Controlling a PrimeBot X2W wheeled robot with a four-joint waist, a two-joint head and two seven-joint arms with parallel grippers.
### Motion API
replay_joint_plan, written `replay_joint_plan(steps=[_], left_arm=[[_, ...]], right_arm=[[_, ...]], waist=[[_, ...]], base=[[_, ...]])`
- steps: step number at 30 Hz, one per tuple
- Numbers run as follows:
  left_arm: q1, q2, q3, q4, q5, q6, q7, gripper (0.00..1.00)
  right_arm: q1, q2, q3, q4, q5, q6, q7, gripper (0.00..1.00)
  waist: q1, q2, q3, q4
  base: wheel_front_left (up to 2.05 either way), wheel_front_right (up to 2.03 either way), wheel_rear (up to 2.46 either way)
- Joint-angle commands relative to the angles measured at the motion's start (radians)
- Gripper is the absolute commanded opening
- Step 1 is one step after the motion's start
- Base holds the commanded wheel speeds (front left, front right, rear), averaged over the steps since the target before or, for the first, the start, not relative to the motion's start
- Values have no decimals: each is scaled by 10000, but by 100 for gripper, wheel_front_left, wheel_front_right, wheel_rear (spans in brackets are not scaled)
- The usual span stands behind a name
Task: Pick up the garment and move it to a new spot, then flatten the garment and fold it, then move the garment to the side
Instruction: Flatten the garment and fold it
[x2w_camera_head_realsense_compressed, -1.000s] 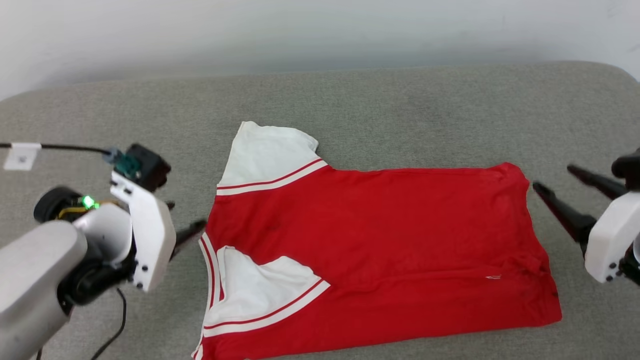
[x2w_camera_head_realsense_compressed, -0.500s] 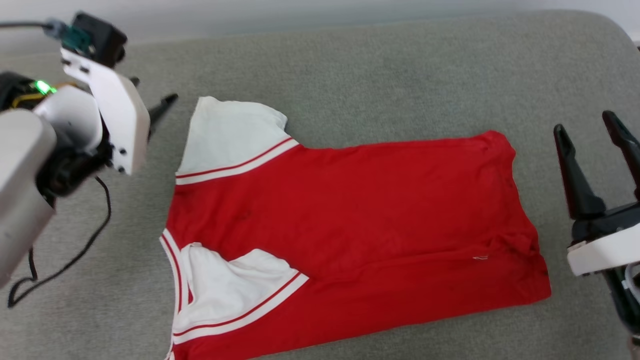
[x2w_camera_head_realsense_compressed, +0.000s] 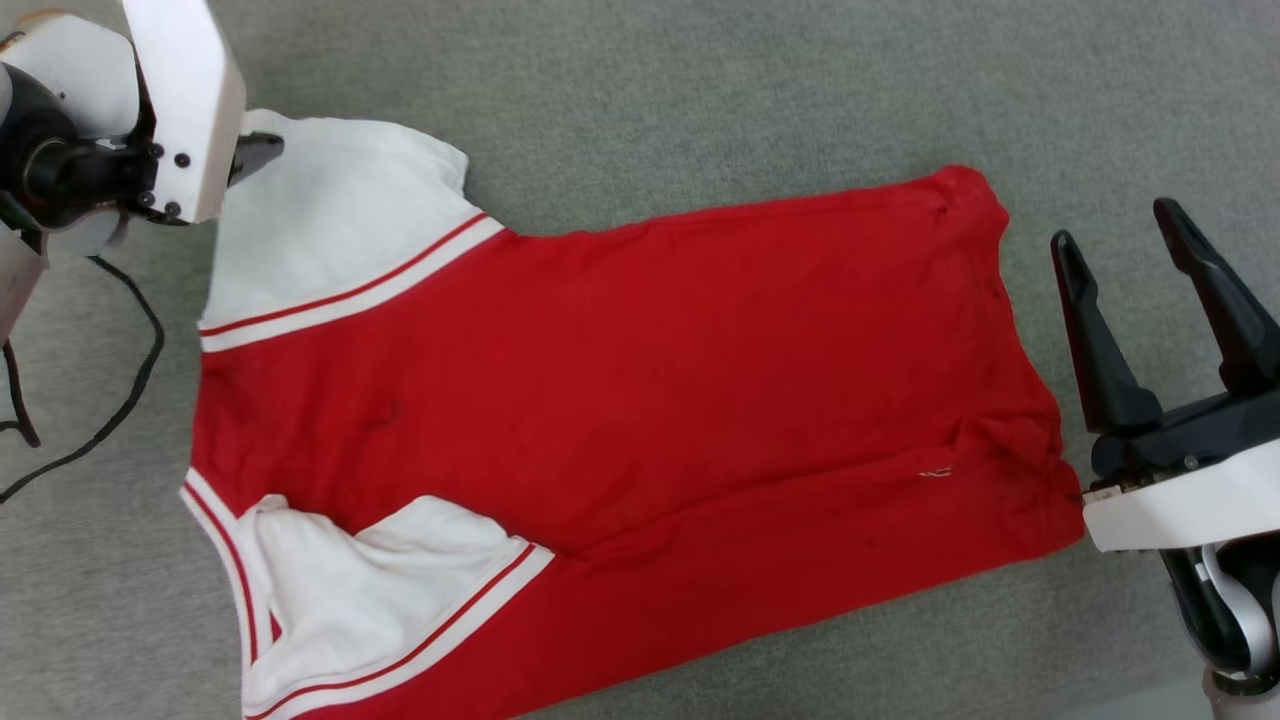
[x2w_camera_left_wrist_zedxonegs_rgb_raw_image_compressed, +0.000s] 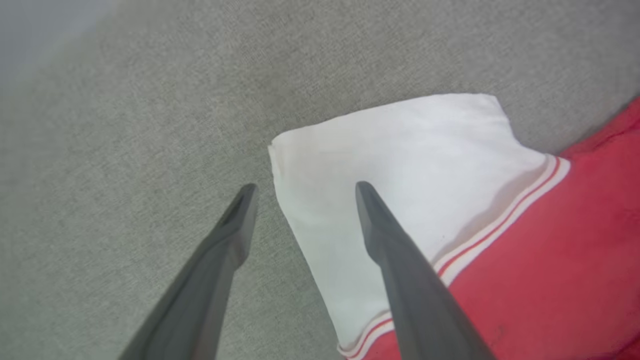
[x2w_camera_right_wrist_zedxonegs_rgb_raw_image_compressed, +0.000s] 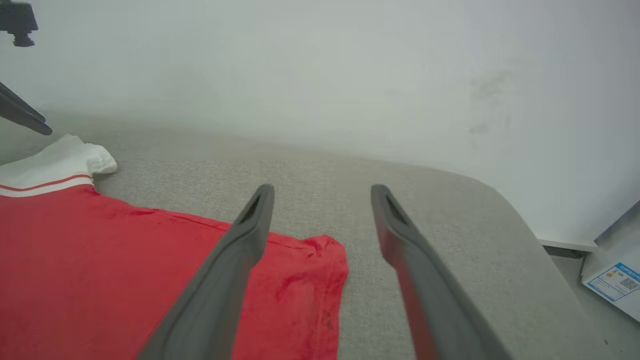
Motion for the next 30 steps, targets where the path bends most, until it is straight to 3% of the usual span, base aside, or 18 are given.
replay_joint_plan(steps=[1, 12, 13, 14, 22, 26, 30], left_arm=[[-151, -31, -81, 128, -14, 30, 269, 100], [228, 42, -836, 605, 349, 16, 1061, 100], [278, 61, -866, 592, 330, -20, 1091, 41], [307, 68, -871, 563, 309, -65, 1071, 0], [121, -134, -661, -50, 332, -173, 344, 0], [257, -161, -820, -551, 514, -261, 33, 0], [387, -184, -910, -1140, 550, -316, -209, 0]], right_arm=[[-199, 73, 27, -6, 0, -8, -57, 100], [-681, -131, 351, 604, 180, -8, -108, 100], [-720, -151, 347, 673, 199, -8, -116, 100], [-778, -164, 342, 738, 217, -8, -124, 100], [-1556, -928, 188, 962, 45, -8, 304, 100], [-2184, -2028, 464, 953, 193, -8, 1451, 100], [-2895, -3535, 1325, 1064, 1163, -8, 3577, 100]], waist=[[-1, -1, 440, -288], [-1, -1, 1063, -491], [-1, -1, 1045, -469], [-1, -1, 1009, -438], [-1, -1, 266, 58], [-1, -1, -161, 387], [-1, -1, -429, 759]], base=[[0, 0, 0], [0, 0, 0], [0, 0, 0], [0, 0, 0], [0, 0, 0], [0, 0, 0], [0, 0, 0]])
